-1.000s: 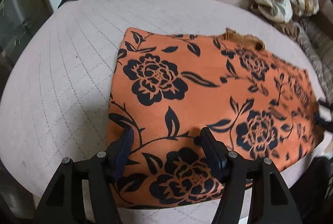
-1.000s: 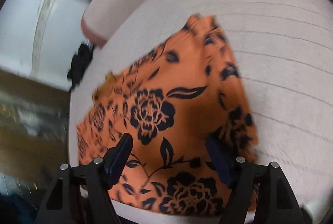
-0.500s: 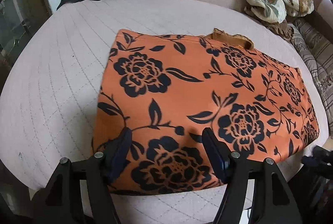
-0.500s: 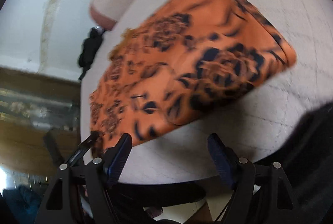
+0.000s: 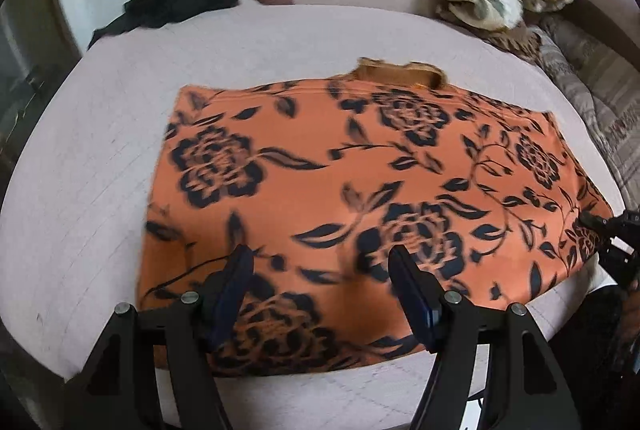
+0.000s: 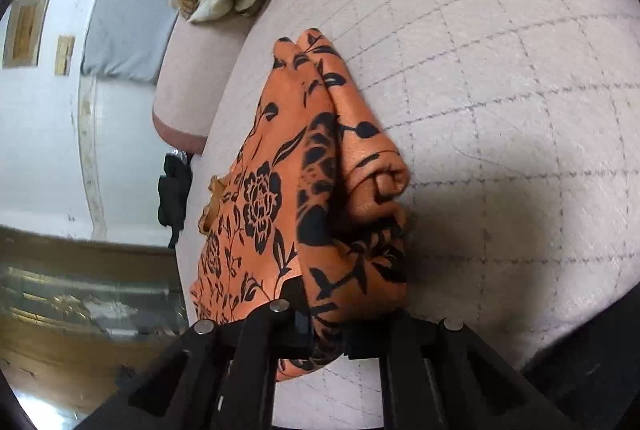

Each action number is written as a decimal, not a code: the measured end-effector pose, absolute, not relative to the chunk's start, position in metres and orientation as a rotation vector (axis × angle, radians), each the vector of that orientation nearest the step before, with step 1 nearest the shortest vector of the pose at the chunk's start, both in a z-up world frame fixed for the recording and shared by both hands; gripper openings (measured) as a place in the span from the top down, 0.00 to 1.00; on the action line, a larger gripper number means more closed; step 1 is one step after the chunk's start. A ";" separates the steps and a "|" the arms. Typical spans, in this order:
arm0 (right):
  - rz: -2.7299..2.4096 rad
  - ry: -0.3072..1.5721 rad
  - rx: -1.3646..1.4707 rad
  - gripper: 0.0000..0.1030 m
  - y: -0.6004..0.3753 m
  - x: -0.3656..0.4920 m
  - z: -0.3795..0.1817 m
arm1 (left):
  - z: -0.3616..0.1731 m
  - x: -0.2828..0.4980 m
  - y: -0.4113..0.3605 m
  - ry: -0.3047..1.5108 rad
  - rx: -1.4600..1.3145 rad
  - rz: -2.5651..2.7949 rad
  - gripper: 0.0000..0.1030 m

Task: Fold small clothes

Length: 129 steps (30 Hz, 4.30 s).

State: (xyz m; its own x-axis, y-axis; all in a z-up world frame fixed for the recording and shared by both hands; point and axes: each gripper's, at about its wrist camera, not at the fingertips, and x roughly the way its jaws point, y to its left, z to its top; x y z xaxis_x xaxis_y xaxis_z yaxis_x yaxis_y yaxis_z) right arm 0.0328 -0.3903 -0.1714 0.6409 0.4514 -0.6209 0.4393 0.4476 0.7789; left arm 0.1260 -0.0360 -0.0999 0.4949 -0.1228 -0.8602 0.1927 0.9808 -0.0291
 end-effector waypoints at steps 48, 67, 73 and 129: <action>0.056 0.835 0.954 0.21 -0.381 -0.014 -0.090 | -0.139 0.157 -0.093 1.048 0.155 -0.240 0.13; -0.080 0.763 1.243 0.54 -0.402 0.014 -0.168 | -0.140 0.138 -0.109 1.059 0.197 -0.250 0.09; -0.113 0.827 1.111 0.39 -0.400 0.016 -0.159 | -0.112 0.131 -0.116 0.957 0.145 -0.272 0.09; 0.392 0.868 0.482 0.18 -0.186 0.070 -0.059 | -0.156 0.124 0.054 1.241 -0.735 -0.421 0.86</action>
